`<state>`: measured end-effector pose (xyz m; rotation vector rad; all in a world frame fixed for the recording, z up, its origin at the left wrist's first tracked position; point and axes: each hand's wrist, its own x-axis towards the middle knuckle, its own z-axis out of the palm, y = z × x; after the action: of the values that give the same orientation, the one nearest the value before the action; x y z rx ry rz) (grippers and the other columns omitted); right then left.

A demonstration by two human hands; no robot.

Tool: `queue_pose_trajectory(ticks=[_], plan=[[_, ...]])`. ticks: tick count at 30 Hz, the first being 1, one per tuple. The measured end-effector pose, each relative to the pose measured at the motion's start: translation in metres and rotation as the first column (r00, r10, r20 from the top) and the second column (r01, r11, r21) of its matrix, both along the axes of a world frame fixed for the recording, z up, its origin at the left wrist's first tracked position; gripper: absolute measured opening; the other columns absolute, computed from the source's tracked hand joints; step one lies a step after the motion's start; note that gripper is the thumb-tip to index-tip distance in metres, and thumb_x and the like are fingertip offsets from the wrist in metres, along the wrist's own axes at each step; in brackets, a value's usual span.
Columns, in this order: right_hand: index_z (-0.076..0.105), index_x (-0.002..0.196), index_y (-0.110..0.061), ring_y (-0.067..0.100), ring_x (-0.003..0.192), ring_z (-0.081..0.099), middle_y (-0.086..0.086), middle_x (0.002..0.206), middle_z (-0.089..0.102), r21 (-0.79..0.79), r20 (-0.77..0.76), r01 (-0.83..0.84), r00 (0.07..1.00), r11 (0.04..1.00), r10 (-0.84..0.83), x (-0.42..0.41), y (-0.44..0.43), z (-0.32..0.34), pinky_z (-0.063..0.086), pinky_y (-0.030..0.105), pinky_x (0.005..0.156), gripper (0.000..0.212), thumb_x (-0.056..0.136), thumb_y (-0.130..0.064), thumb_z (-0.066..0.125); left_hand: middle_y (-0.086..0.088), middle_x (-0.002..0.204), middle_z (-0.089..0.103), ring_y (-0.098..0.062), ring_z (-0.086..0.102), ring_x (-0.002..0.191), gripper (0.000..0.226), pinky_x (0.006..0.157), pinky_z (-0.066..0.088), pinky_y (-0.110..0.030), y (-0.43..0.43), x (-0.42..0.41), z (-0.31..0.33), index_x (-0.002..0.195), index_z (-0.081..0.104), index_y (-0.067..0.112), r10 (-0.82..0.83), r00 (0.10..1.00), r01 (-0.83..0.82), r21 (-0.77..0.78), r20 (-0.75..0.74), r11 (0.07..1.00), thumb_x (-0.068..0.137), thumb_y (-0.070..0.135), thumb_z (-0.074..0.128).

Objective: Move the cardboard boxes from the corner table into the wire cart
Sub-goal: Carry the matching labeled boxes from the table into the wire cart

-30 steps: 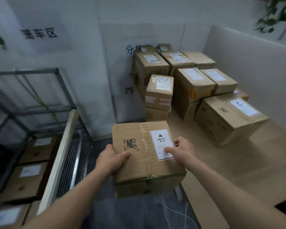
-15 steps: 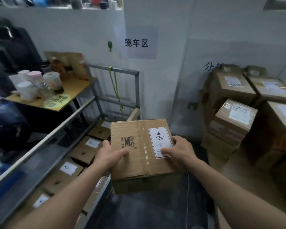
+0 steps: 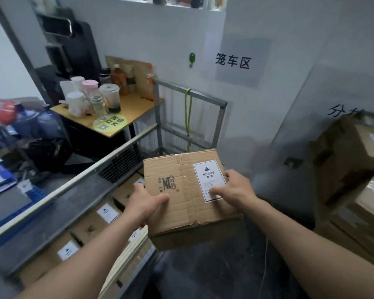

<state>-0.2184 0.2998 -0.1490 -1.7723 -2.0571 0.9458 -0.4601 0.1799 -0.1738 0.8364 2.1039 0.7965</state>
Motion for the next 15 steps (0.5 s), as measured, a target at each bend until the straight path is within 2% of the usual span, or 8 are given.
queue_pose_trajectory(ticks=[2, 4, 6, 10, 12, 15], plan=[[0.055, 0.101, -0.032, 0.016, 0.094, 0.059, -0.010, 0.099, 0.063, 0.002, 0.032, 0.000, 1.000, 1.000, 0.000, -0.020, 0.023, -0.003, 0.043, 0.032, 0.076, 0.051, 0.061, -0.045, 0.083, 0.000, 0.112, 0.056, -0.024, 0.060, 0.102, 0.066, 0.077, 0.058, -0.045, 0.021, -0.019, -0.009, 0.119, 0.037, 0.018, 0.003, 1.000, -0.003, -0.003, 0.017, 1.000, 0.077, 0.048, 0.079], [0.055, 0.102, -0.031, 0.017, 0.095, 0.059, -0.009, 0.100, 0.063, 0.002, 0.055, -0.007, 0.998, 1.000, 0.007, -0.040, 0.047, -0.004, 0.044, 0.032, 0.076, 0.051, 0.062, -0.045, 0.083, 0.000, 0.111, 0.056, -0.026, 0.060, 0.103, 0.066, 0.087, 0.056, -0.048, 0.044, -0.038, -0.013, 0.116, 0.037, 0.019, 0.010, 1.000, -0.010, 0.001, 0.022, 1.000, 0.076, 0.048, 0.080], [0.054, 0.102, -0.032, 0.017, 0.095, 0.059, -0.009, 0.100, 0.062, 0.002, 0.073, -0.027, 0.997, 1.000, 0.027, -0.061, 0.071, -0.004, 0.044, 0.032, 0.076, 0.051, 0.063, -0.045, 0.083, 0.002, 0.108, 0.056, -0.023, 0.059, 0.100, 0.066, 0.086, 0.056, -0.045, 0.065, -0.057, -0.017, 0.115, 0.036, 0.020, 0.015, 0.999, -0.016, 0.008, 0.039, 1.000, 0.075, 0.046, 0.082], [0.055, 0.103, -0.032, 0.018, 0.099, 0.060, -0.009, 0.101, 0.062, -0.004, 0.096, -0.052, 0.994, 0.999, 0.053, -0.102, 0.110, -0.008, 0.048, 0.033, 0.082, 0.051, 0.063, -0.043, 0.085, 0.006, 0.103, 0.054, -0.013, 0.055, 0.086, 0.065, 0.060, 0.053, -0.036, 0.096, -0.093, -0.021, 0.114, 0.036, 0.020, 0.031, 0.998, -0.031, -0.009, 0.056, 0.999, 0.075, 0.045, 0.082], [0.056, 0.103, -0.031, 0.018, 0.097, 0.059, -0.010, 0.099, 0.061, -0.003, 0.103, -0.068, 0.992, 0.998, 0.068, -0.121, 0.128, -0.010, 0.047, 0.034, 0.080, 0.052, 0.062, -0.043, 0.086, 0.007, 0.101, 0.052, -0.015, 0.057, 0.087, 0.066, 0.062, 0.056, -0.039, 0.109, -0.109, -0.025, 0.115, 0.037, 0.019, 0.043, 0.997, -0.042, -0.015, 0.062, 0.999, 0.075, 0.045, 0.082], [0.054, 0.103, -0.031, 0.014, 0.087, 0.056, -0.013, 0.094, 0.059, -0.019, 0.140, -0.113, 0.984, 0.993, 0.114, -0.148, 0.153, -0.016, 0.041, 0.031, 0.066, 0.055, 0.059, -0.046, 0.084, 0.004, 0.104, 0.055, -0.018, 0.060, 0.092, 0.068, 0.073, 0.060, -0.043, 0.121, -0.125, -0.033, 0.117, 0.038, 0.017, 0.066, 0.996, -0.064, -0.038, 0.063, 0.997, 0.072, 0.044, 0.082]])
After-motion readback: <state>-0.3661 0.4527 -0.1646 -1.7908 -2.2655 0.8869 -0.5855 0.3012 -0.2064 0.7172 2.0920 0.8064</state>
